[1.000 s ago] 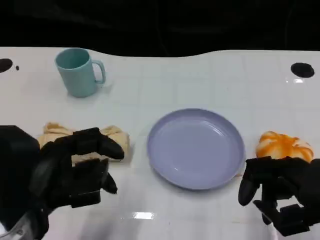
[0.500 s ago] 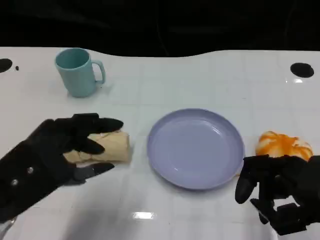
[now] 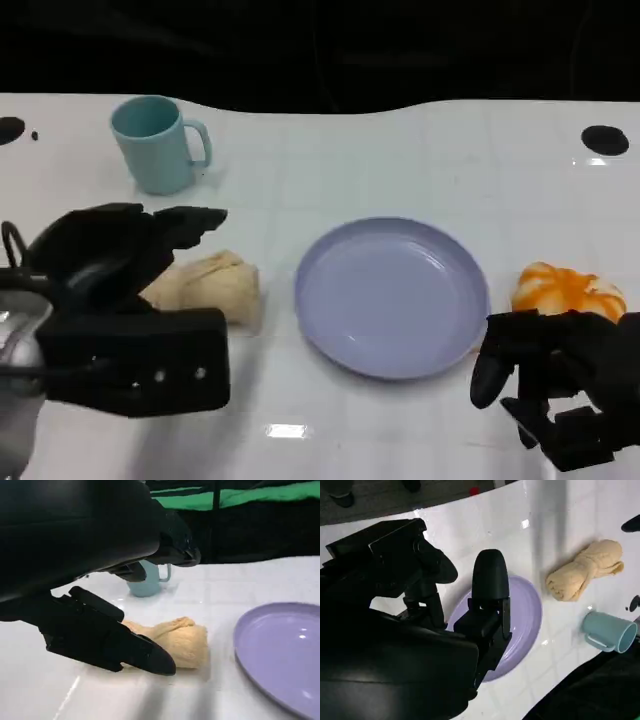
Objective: Grasp the towel on the left side of the plate with the left hand and place it into the plate.
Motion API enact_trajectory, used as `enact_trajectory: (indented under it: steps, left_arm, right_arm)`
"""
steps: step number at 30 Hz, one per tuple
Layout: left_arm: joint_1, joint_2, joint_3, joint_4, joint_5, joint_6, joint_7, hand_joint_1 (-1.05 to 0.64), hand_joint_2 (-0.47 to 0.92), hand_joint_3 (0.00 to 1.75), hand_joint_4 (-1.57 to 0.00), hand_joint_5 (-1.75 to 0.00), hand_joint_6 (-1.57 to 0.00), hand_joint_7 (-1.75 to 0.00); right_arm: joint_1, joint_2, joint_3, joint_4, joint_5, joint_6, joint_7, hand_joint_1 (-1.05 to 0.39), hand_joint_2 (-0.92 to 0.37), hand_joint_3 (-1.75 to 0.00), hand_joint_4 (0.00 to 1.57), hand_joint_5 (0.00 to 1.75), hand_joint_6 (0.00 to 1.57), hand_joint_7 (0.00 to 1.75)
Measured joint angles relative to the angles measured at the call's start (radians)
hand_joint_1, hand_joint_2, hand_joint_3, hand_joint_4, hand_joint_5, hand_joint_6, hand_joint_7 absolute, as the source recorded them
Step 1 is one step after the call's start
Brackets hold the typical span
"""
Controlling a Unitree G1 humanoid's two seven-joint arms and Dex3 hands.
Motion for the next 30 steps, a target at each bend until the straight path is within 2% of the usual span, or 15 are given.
enact_trajectory:
  steps: [6, 8, 16, 19, 22, 23, 25, 28, 30]
  left_arm:
    - [-0.063, -0.042, -0.051, 0.142, 0.057, -0.004, -0.021, -0.57, 0.85, 0.0, -0.34, -0.21, -0.31, -0.02]
    - [-0.119, -0.064, -0.086, 0.246, 0.096, -0.024, -0.014, -0.57, 0.85, 0.0, -0.39, -0.2, -0.33, -0.02]
    - [-0.258, -0.165, -0.172, 0.583, 0.161, -0.073, 0.022, -0.57, 0.89, 0.01, -0.4, -0.15, -0.35, -0.01]
    - [-0.303, -0.192, -0.187, 0.72, 0.16, -0.099, 0.044, -0.53, 0.91, 0.01, -0.47, -0.11, -0.39, -0.02]
    - [-0.347, -0.22, -0.189, 0.851, 0.151, -0.146, 0.097, -0.48, 0.92, 0.01, -0.59, -0.13, -0.5, -0.04]
    - [-0.355, -0.226, -0.189, 0.883, 0.143, -0.161, 0.116, -0.42, 0.92, 0.03, -0.75, -0.21, -0.61, -0.08]
    - [-0.363, -0.237, -0.184, 0.945, 0.123, -0.194, 0.163, -0.36, 0.92, 0.07, -0.8, -0.38, -0.75, -0.05]
    - [-0.364, -0.252, -0.178, 1.016, 0.096, -0.229, 0.219, -0.25, 0.92, 0.15, -0.73, -1.0, -0.97, -0.05]
    - [-0.364, -0.254, -0.178, 1.035, 0.089, -0.259, 0.257, -0.21, 0.92, 0.19, -0.92, -1.29, -1.11, -0.09]
  right_arm:
    - [0.002, 0.0, 0.001, -0.003, -0.001, 0.0, 0.0, 0.03, -0.6, -1.03, 0.69, 1.7, 0.68, 1.45]
    - [0.0, -0.001, 0.005, -0.006, -0.002, 0.0, -0.001, 0.04, -0.6, -1.03, 0.69, 1.69, 0.68, 1.45]
    - [0.005, -0.001, 0.006, -0.016, -0.003, 0.005, -0.001, 0.03, -0.59, -1.04, 0.7, 1.69, 0.68, 1.43]
    - [0.007, -0.001, 0.006, -0.017, -0.002, 0.004, -0.001, 0.04, -0.59, -1.04, 0.7, 1.68, 0.69, 1.43]
    - [0.007, -0.001, 0.006, -0.017, -0.002, 0.003, -0.001, 0.03, -0.59, -1.05, 0.7, 1.68, 0.69, 1.43]
    - [0.008, -0.001, 0.006, -0.017, -0.002, 0.003, -0.001, 0.03, -0.59, -1.05, 0.7, 1.68, 0.69, 1.43]
    - [0.007, -0.001, 0.006, -0.017, -0.002, 0.005, -0.001, 0.03, -0.59, -1.05, 0.7, 1.68, 0.69, 1.43]
    - [0.007, -0.001, 0.006, -0.017, -0.002, 0.003, -0.001, 0.03, -0.58, -1.06, 0.71, 1.68, 0.7, 1.44]
    - [0.007, -0.001, 0.006, -0.015, -0.002, -0.005, -0.001, 0.03, -0.57, -1.07, 0.7, 1.67, 0.69, 1.44]
